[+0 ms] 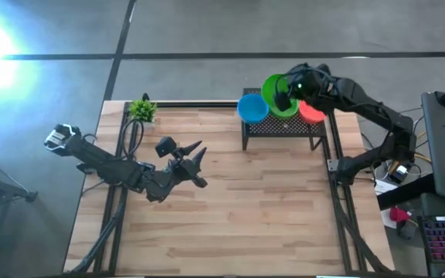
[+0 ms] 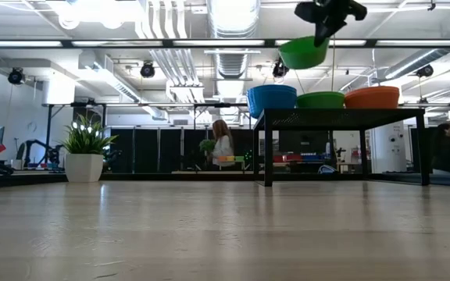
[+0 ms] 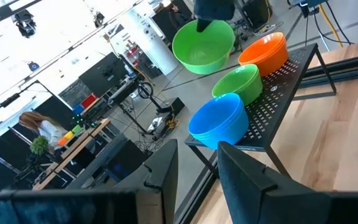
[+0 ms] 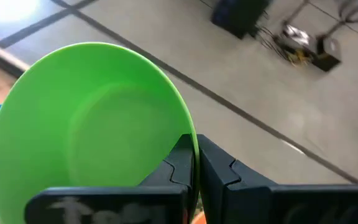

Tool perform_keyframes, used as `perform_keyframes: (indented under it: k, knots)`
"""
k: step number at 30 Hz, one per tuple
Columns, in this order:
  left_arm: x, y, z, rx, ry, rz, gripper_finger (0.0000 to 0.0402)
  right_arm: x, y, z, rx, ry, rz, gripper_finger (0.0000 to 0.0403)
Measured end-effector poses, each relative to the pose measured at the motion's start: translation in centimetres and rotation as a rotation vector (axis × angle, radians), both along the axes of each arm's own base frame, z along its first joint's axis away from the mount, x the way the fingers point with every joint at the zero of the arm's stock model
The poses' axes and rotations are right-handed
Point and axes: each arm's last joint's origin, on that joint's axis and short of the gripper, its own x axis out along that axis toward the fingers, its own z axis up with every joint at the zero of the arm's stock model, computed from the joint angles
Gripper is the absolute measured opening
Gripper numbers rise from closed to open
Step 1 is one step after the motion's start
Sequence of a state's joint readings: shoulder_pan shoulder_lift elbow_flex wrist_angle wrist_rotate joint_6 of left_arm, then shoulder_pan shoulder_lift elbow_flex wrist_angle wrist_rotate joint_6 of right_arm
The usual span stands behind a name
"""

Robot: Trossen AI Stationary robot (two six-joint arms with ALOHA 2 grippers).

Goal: Pick & Place Mini bowls
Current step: Stack the green bowl on the green bowl on the shelf

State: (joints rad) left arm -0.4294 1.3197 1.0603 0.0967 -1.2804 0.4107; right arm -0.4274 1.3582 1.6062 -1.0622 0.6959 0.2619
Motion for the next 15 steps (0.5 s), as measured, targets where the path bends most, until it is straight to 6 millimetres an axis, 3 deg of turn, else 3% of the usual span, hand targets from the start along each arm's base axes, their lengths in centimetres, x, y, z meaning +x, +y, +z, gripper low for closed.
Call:
perform_keyframes:
  k: [15]
  knots:
    - [0.0, 0.0, 0.0, -0.008, -0.009, 0.000, 0.0110, -0.7, -4.6, -2.0, 0.118, 0.062, -0.098, 0.0008]
